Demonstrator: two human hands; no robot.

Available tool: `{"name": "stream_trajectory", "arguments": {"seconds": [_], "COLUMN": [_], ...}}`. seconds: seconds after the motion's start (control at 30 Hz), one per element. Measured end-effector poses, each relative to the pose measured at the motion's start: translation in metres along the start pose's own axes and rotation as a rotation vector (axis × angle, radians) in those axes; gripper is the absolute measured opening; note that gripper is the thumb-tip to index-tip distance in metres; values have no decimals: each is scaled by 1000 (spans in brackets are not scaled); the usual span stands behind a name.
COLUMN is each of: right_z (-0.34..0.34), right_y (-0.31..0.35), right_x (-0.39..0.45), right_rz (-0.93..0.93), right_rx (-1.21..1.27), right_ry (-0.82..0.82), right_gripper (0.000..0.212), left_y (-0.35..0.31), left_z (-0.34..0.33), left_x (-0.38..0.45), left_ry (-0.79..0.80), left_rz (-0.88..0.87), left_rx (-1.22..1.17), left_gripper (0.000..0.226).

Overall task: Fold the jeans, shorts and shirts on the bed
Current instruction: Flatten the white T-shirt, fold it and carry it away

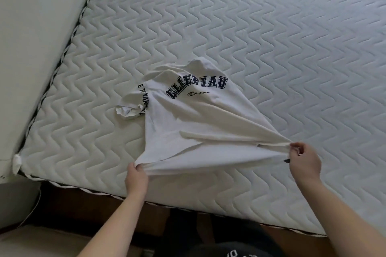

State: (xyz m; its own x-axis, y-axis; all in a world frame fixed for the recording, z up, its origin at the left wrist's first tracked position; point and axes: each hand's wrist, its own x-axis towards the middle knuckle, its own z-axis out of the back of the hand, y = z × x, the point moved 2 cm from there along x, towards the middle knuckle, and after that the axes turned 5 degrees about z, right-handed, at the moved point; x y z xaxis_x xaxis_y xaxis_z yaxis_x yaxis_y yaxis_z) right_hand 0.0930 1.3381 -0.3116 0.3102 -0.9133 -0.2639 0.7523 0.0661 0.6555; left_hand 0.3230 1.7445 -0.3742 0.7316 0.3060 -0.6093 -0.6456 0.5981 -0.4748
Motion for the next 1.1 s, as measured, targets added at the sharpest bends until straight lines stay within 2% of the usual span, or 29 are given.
{"name": "stream_trajectory", "arguments": {"seconds": [0.1,0.17,0.27,0.33,0.43,0.57,0.67,0.73,0.87,1.0,1.1], "right_z": [10,13,21,27,38,53,65,67,63,52,42], "right_y": [-12,-18,-21,-19,-16,-11,0,13,53,107,148], "right_x": [-5,-7,-11,-13,-14,-15,-19,-27,-48,-77,-101], "right_rz": [-3,-10,17,69,124,179,229,276,395,527,637], "right_rx": [32,53,85,74,52,-21,-36,-16,11,13,28], "right_ry": [41,69,108,128,162,173,149,144,155,251,323], "right_gripper": [14,13,8,11,25,26,25,22,15,16,17], "left_y": [3,3,-1,-7,-17,-24,-32,-43,-82,-133,-172], "left_z": [-19,-26,-23,-17,-6,18,29,33,40,54,68], "left_x": [-21,-33,-48,-55,-66,-77,-90,-95,-99,-119,-137], "left_ry": [165,205,185,167,129,-8,-80,-94,-102,4,92], "left_rz": [178,146,-39,-119,-215,-344,-365,-455,-635,-817,-964], "left_rx": [-359,-374,-266,-203,-54,153,91,67,29,-127,-165], "left_gripper": [27,27,41,35,20,13,13,15,4,24,27]}}
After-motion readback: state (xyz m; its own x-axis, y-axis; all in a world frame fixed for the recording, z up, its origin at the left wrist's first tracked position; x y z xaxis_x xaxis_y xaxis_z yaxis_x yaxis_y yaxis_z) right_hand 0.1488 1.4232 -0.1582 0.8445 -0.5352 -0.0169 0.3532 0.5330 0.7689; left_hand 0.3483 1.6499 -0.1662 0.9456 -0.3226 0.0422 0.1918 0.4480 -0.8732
